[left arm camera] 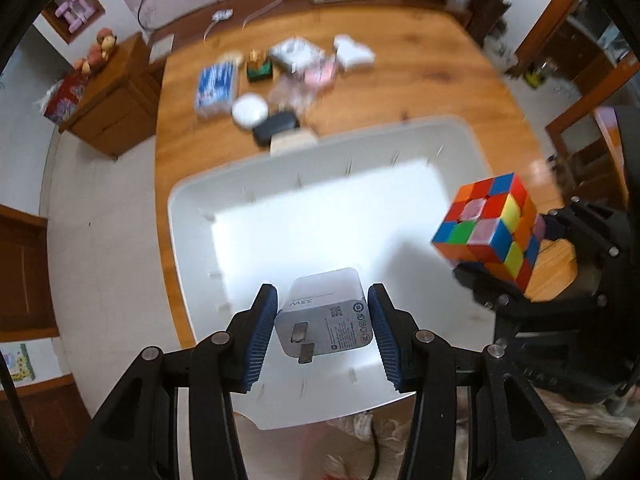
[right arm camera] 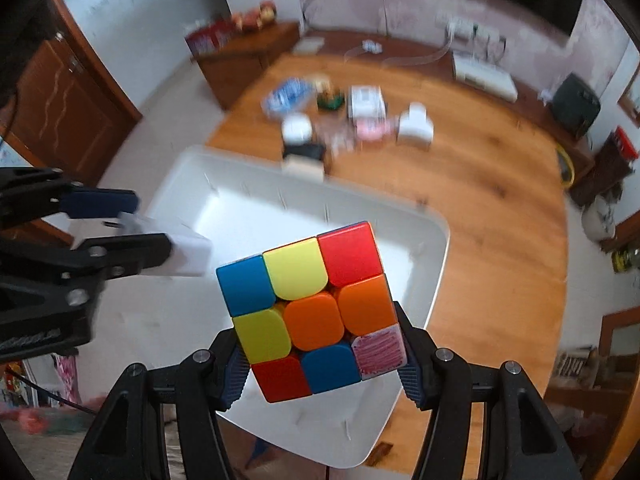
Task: Organize rigid objects
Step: 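Carry both items over the white tray and open both grippers to release them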
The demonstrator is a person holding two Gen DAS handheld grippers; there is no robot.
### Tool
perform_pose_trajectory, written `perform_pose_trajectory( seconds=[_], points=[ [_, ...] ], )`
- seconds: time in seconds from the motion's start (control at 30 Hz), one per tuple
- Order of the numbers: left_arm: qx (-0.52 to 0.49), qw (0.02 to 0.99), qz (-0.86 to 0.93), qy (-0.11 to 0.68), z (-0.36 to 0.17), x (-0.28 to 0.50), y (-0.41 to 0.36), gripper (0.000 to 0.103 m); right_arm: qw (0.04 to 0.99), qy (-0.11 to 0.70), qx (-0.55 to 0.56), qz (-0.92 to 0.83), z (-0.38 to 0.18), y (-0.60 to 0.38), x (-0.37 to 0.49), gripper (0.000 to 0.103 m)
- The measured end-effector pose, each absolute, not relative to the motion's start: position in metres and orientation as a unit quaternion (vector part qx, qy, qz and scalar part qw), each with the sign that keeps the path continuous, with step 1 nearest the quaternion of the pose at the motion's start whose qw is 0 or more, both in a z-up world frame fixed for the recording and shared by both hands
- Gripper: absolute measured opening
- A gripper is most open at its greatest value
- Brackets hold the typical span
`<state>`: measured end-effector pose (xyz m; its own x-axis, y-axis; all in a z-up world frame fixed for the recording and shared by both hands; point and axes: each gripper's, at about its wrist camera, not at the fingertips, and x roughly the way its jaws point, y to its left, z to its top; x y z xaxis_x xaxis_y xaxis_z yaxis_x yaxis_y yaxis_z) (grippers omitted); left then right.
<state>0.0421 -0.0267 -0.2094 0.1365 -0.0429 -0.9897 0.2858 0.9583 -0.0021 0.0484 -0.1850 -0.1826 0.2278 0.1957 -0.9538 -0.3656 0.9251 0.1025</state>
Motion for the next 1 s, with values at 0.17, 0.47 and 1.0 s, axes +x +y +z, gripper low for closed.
perform_pose_trajectory(
  seconds=[0.17,0.47,1.0],
  points=[
    [0.096,0.721,-0.098,0.679,-0.256,0.039,-0.027,0.050,0.748,0.639,-0.075,0.164,-0.233,-0.187,0.047,0.062],
    [0.104,0.702,-0.088,0.699,-0.304,0.041,-0.033,0.051,0.729,0.663,-0.092,0.143,-0.274,-0.179,0.043,0.062],
    [0.103,0.722,-0.083,0.679,-0.307,0.041,-0.037,0.051,0.734,0.655,-0.142,0.113,-0.290,-0.147,0.031,0.062]
  ],
)
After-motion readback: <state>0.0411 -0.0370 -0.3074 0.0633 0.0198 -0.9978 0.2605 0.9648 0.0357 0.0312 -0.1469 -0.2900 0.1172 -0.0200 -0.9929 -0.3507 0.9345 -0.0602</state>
